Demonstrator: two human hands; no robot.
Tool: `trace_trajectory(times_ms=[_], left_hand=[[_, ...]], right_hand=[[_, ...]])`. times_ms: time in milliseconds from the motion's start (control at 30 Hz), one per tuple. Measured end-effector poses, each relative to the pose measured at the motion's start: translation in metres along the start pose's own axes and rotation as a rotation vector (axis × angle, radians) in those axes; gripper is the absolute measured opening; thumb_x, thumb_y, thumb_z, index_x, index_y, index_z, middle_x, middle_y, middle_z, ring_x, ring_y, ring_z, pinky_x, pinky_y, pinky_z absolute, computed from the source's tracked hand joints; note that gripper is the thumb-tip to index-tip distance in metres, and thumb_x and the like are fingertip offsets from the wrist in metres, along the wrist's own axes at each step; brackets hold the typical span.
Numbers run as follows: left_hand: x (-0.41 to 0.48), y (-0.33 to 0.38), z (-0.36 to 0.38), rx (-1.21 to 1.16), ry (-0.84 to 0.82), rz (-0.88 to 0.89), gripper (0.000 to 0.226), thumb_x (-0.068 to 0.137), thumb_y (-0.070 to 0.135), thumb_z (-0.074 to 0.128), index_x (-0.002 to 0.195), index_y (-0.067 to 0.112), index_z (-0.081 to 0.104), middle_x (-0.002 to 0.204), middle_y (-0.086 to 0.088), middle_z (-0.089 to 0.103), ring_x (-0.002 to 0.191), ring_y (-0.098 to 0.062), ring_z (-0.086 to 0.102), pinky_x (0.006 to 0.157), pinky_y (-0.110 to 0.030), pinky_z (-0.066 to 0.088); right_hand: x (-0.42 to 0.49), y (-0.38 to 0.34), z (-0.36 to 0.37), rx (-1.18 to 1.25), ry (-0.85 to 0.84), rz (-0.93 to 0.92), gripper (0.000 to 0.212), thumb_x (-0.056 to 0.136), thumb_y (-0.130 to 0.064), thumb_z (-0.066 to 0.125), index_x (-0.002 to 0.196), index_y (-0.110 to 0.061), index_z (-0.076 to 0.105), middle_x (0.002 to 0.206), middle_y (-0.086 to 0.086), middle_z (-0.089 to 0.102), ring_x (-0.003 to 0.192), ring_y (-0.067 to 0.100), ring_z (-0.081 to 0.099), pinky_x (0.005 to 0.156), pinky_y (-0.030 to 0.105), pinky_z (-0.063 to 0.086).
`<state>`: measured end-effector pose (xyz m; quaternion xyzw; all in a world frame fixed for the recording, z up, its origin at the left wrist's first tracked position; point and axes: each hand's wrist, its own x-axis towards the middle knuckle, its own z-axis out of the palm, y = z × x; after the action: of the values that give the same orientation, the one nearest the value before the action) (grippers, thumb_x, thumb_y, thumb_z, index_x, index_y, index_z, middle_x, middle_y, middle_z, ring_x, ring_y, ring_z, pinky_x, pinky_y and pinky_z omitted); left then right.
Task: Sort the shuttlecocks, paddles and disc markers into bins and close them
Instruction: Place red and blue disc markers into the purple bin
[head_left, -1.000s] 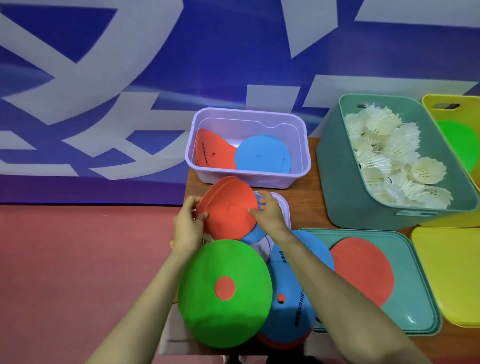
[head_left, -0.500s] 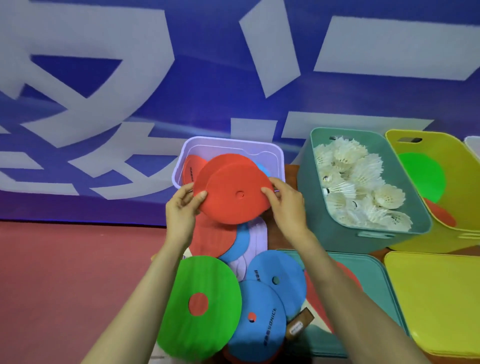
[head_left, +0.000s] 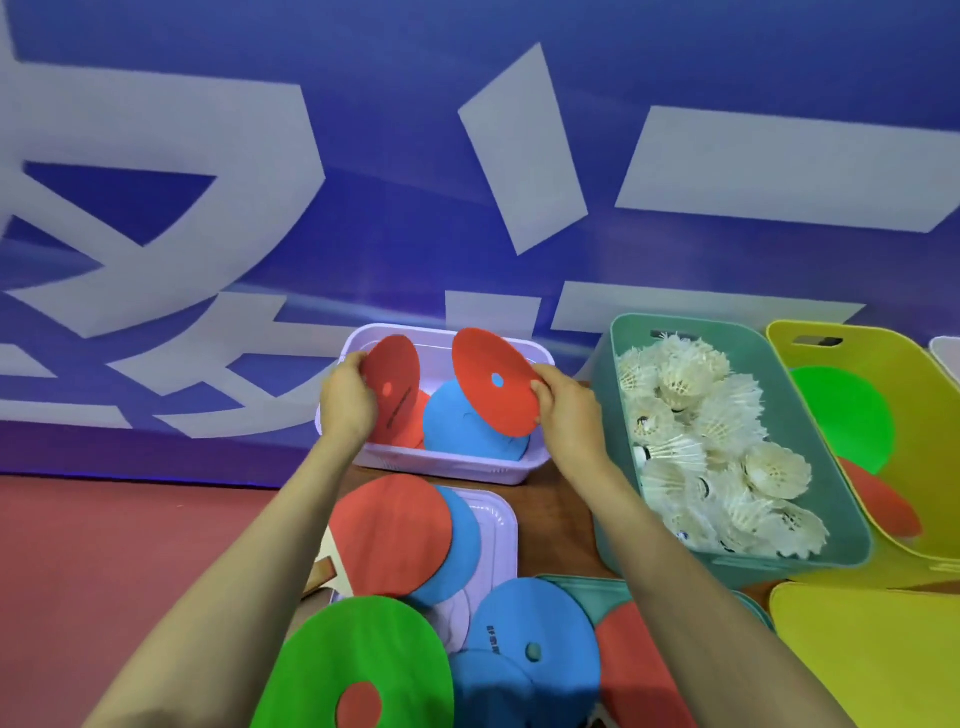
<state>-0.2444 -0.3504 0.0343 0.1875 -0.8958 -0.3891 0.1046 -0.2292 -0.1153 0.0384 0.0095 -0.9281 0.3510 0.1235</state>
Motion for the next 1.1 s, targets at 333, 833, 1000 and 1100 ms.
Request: trace_trajectory(times_ms=[333, 833, 1000, 1100], left_hand=[[0.070, -0.022, 0.022, 0.191, -0.317, 0.116, 0.040, 0.090, -0.005, 0.044, 0.127, 0.004, 0.055, 0.129, -0.014, 0.058, 0.121, -0.029, 0.052, 0.094, -0.023, 0.032], [0.080, -0.055, 0.020, 0.217, -0.244, 0.302, 0.038, 0.088, -0.005, 0.045, 0.123, 0.006, 0.059, 0.127, -0.015, 0.057, 0.118, -0.029, 0.052, 0.100, -0.025, 0.033], [0.066, -0.054, 0.019, 0.024, -0.301, 0.083, 0.028, 0.085, 0.021, 0.067, 0.110, 0.009, 0.062, 0.090, -0.011, 0.068, 0.085, -0.024, 0.063, 0.081, -0.031, 0.047], [0.065, -0.059, 0.024, 0.360, -0.235, 0.139, 0.030, 0.082, 0.005, 0.063, 0.112, 0.004, 0.059, 0.101, -0.019, 0.065, 0.096, -0.037, 0.060, 0.084, -0.043, 0.047]], right_hand=[[0.070, -0.011, 0.047, -0.248, -0.511, -0.257, 0.028, 0.099, -0.021, 0.040, 0.119, -0.024, 0.060, 0.115, 0.004, 0.059, 0.108, 0.027, 0.054, 0.088, 0.038, 0.044], [0.114, -0.046, 0.130, -0.246, -0.786, -0.414, 0.022, 0.093, -0.010, 0.046, 0.112, -0.011, 0.057, 0.114, 0.012, 0.062, 0.105, 0.029, 0.055, 0.087, 0.036, 0.043], [0.110, -0.047, 0.152, 0.039, -0.686, -0.195, 0.023, 0.092, -0.005, 0.049, 0.115, -0.003, 0.050, 0.109, 0.013, 0.065, 0.102, 0.028, 0.058, 0.082, 0.026, 0.039], [0.104, -0.040, 0.148, 0.060, -0.647, -0.143, 0.040, 0.091, -0.006, 0.052, 0.130, -0.004, 0.043, 0.134, 0.014, 0.051, 0.123, 0.026, 0.047, 0.098, 0.025, 0.032]])
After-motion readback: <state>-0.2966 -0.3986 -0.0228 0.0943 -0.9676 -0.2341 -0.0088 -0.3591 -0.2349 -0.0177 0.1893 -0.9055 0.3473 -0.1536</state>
